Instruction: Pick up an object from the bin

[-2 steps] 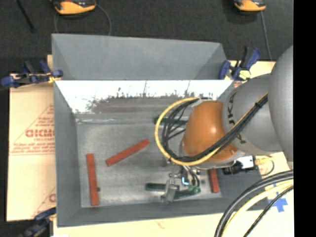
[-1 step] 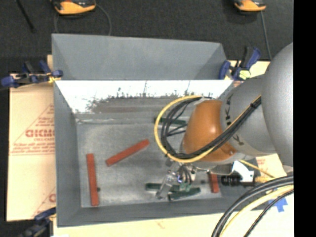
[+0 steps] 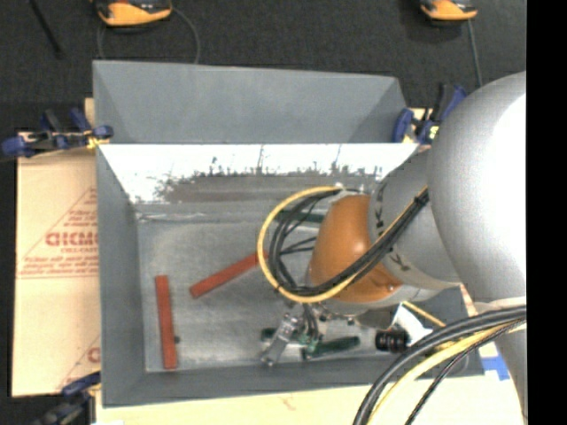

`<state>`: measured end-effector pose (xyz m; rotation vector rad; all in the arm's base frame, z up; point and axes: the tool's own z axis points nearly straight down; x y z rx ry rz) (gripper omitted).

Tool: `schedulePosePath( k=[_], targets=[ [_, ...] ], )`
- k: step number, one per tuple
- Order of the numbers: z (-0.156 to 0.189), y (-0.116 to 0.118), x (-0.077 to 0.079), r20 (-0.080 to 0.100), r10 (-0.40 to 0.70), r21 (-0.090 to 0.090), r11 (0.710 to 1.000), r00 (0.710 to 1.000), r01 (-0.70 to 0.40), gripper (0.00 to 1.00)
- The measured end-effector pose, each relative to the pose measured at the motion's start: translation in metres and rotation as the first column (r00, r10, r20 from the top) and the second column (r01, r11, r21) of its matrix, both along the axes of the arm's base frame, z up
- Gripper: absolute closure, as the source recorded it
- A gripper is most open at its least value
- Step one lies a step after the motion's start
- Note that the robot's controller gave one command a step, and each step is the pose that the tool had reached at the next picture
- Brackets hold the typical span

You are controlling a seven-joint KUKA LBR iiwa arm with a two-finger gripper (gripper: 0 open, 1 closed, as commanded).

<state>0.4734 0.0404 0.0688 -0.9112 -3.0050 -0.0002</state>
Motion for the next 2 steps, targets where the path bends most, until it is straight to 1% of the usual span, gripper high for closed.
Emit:
schedulePosePath(
  k=[1,2],
  targets=[
    [0.0001,-0.0009,0.0004,0.001,0.005,-0.001,1.0,1.0,-0.005,0.0],
    [0.0008,-0.0009,0.0012,0.004,0.007,-0.001,1.0,1.0,-0.007,1.0]
  ],
)
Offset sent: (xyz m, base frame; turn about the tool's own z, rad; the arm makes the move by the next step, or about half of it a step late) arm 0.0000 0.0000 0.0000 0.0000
